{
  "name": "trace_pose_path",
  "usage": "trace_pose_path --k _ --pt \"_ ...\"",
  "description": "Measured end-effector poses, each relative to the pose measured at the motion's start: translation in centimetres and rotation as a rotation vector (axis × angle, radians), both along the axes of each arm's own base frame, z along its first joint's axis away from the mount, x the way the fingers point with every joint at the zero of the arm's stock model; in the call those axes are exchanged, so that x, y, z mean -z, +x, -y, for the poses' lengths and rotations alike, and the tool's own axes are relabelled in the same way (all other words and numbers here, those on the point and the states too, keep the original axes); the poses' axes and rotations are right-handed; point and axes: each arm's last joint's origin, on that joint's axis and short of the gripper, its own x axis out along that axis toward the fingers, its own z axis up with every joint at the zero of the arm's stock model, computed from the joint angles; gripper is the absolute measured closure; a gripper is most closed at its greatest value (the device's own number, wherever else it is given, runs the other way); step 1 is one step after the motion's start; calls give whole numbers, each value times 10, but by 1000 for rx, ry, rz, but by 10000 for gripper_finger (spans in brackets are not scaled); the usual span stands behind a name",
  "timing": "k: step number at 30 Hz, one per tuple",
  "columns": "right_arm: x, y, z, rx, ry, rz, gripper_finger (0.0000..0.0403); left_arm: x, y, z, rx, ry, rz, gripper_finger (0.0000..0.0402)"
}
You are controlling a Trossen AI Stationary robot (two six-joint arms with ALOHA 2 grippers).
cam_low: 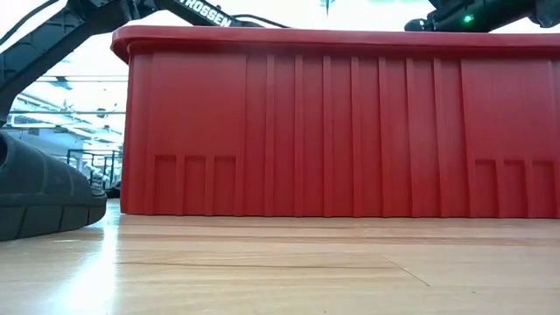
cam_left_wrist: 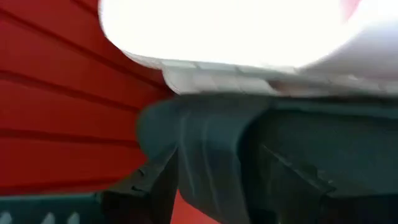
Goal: Pick and place slides into bin
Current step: Put the black slide into the red organizer bin
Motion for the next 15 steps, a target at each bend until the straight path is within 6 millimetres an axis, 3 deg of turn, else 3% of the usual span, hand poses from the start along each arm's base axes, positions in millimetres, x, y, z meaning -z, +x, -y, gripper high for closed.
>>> trace_pose_path --k 15 --pt "0 0 0 -1 5 6 206 2 -8 -7 -79 92 -97 176"
